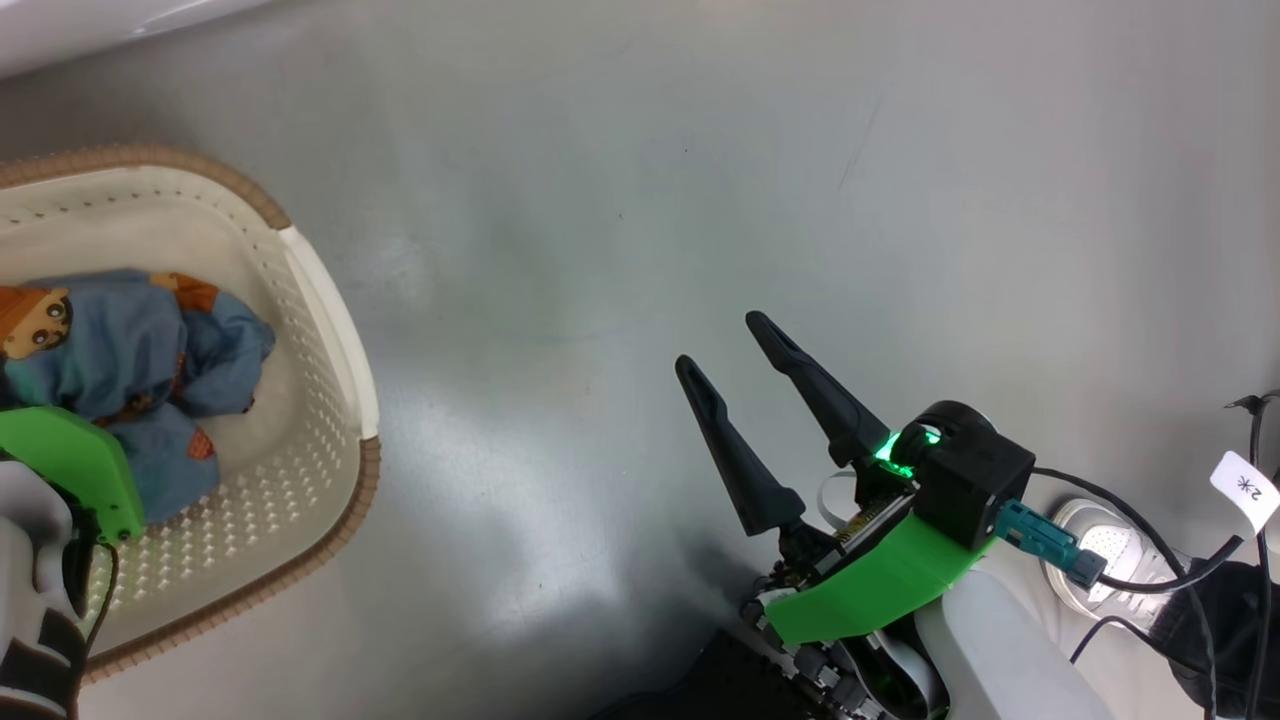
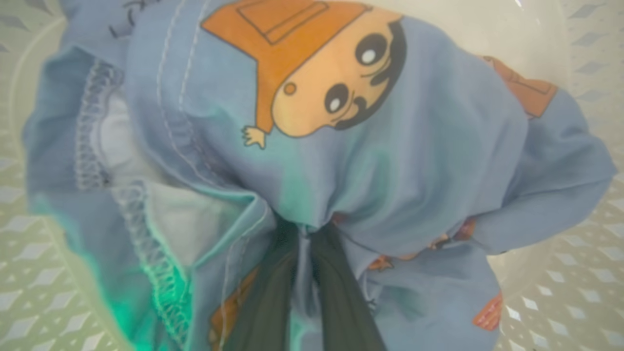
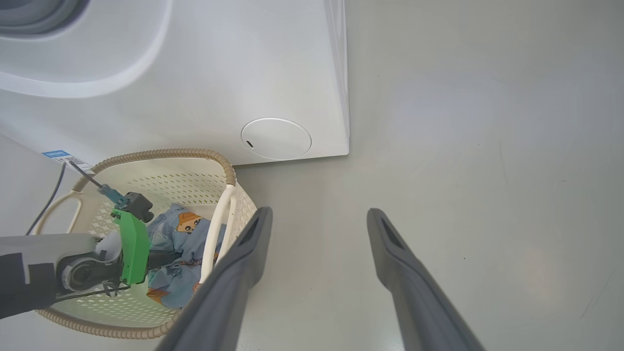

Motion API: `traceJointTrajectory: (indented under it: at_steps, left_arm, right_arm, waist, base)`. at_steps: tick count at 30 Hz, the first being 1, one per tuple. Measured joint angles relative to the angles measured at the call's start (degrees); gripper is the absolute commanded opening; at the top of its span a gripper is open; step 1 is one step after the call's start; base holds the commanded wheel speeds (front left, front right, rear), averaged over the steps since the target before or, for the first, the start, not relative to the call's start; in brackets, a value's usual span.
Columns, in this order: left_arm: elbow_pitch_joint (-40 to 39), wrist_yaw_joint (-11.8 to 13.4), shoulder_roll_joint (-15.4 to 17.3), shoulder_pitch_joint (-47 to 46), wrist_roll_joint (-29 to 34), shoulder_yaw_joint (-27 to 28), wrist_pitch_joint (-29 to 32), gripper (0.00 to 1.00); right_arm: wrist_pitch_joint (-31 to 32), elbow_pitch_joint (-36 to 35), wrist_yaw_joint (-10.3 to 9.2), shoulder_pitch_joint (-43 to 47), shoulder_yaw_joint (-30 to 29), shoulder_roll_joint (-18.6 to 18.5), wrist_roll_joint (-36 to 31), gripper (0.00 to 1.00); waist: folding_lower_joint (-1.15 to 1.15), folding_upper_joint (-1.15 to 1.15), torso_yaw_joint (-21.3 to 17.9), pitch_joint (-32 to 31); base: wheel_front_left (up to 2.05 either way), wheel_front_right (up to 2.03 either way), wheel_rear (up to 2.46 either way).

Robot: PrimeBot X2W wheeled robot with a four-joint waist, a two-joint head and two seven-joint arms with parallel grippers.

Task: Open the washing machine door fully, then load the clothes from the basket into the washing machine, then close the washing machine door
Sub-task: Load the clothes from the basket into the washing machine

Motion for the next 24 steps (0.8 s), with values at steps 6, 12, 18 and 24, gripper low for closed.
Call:
traceJointTrajectory:
  at_steps: [6,12,18,24]
  left_arm:
    - [1.0,-0.1,-0.1,-0.4,-0.3,-0.2,-1.1,0.0]
    - [1.0,-0.7,-1.2,-0.4,-1.1,-0.6,-3.7,0.0]
    - [0.3,-2.0,-2.9,-0.3,-1.8,-1.2,-5.6,0.0]
    - [-2.1,-3.5,-4.2,0.4,-2.4,-1.8,-8.4,0.0]
  right_arm:
    - [0.0,0.2,0.0,0.0,-0.4,0.0,0.0,1.0]
    - [0.0,0.7,0.0,0.0,-1.9,0.0,-0.2,1.0]
    - [0.0,1.1,0.0,-0.2,-3.0,0.0,-0.8,1.0]
    - [0.0,1.5,0.0,-0.9,-4.2,0.0,-2.7,1.0]
  waist:
    - [0.0,0.0,0.9,-0.4]
    - [0.0,0.0,2.6,-1.6]
    - [0.0,0.0,4.6,-2.8]
    - [0.0,0.0,7.0,-4.0]
  base:
    - [0.0,0.0,0.0]
    - [0.0,0.0,0.0]
    - [0.0,0.0,0.0]
    - [0.0,0.0,0.0]
